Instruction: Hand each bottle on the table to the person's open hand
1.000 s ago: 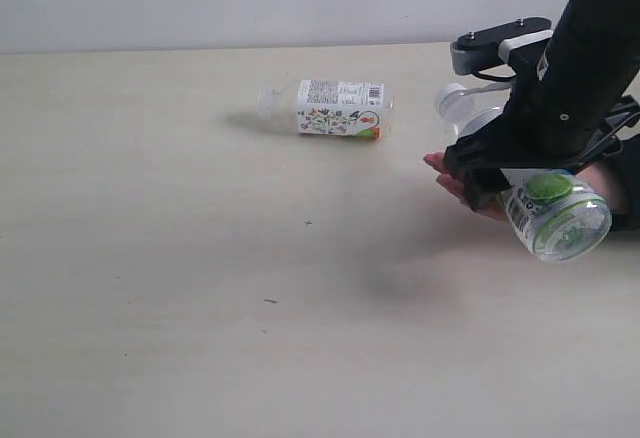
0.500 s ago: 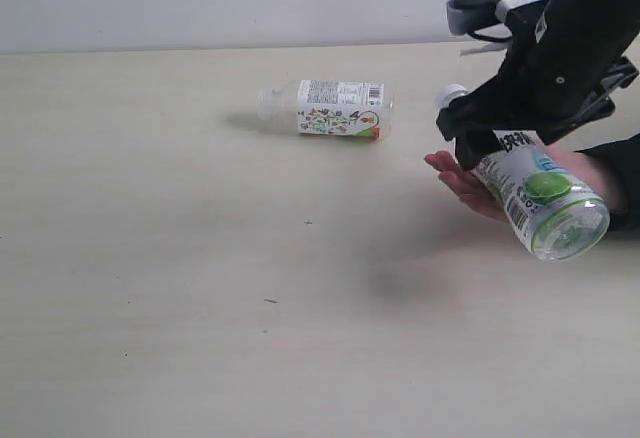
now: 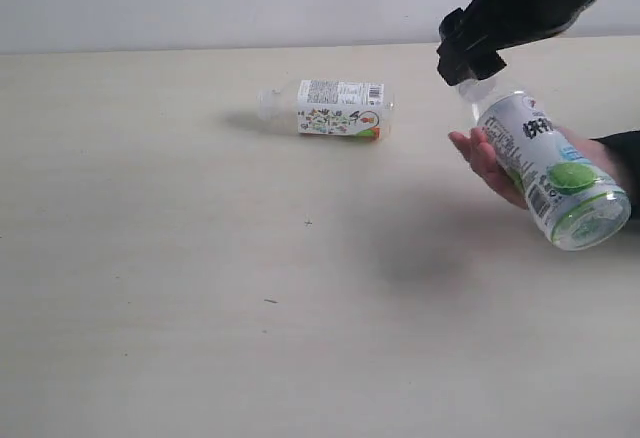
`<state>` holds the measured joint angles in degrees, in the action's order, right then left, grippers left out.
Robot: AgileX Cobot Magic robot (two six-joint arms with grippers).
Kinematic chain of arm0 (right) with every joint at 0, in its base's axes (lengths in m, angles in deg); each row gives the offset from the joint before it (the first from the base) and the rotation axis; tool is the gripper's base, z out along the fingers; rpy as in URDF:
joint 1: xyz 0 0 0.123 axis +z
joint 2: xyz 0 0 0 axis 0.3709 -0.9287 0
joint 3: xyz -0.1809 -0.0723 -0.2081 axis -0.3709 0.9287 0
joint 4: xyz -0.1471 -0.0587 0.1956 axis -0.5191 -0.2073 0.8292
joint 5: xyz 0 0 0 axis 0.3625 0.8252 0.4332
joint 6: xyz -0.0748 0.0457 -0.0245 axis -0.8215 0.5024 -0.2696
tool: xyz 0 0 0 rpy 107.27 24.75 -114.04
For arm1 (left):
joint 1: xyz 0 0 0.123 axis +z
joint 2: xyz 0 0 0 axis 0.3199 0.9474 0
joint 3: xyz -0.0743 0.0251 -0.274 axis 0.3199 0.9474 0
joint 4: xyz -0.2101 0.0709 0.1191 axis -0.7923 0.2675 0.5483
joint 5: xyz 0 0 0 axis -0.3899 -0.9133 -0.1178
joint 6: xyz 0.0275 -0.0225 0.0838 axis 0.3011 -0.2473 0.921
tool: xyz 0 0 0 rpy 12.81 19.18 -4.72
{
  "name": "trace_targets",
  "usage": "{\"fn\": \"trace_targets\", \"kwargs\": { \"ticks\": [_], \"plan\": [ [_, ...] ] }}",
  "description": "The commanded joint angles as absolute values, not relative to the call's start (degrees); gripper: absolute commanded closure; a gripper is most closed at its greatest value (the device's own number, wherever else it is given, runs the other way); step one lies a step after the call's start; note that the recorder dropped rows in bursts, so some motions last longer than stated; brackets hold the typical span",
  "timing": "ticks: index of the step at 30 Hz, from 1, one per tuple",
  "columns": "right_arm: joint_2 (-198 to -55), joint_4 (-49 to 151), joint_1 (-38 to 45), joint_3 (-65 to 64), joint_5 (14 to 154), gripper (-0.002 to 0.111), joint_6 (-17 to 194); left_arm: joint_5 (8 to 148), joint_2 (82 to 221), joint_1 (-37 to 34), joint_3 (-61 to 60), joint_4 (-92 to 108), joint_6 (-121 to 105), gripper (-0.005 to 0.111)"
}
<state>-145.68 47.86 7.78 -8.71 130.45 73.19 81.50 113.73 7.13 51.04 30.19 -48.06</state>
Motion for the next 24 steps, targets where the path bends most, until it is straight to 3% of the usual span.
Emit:
{"fn": "trace_targets", "kwargs": {
  "ticks": [1, 5, 12, 17, 24],
  "plan": [
    [-145.4, 54.7, 7.5, -9.3, 123.3, 0.028, 56.8, 81.5, 113.5, 7.2, 51.2, 30.2, -48.1, 0.107],
    [-146.0, 67.0, 7.5, -9.3, 118.0, 0.028, 31.8, 81.5, 113.5, 7.2, 51.2, 30.2, -48.1, 0.107],
    [-156.5, 70.0, 7.5, -13.6, 118.0, 0.035, 29.2, 81.5, 113.5, 7.2, 51.2, 30.2, -48.1, 0.107],
    [-170.8, 67.1, 7.6, -34.4, 140.1, 0.033, 36.6, 81.5, 113.5, 7.2, 51.2, 30.2, -48.1, 0.107],
    [-180.8, 64.3, 7.6, -48.2, 146.9, 0.026, 37.9, 81.5, 113.5, 7.2, 51.2, 30.2, -48.1, 0.107]
  ]
}}
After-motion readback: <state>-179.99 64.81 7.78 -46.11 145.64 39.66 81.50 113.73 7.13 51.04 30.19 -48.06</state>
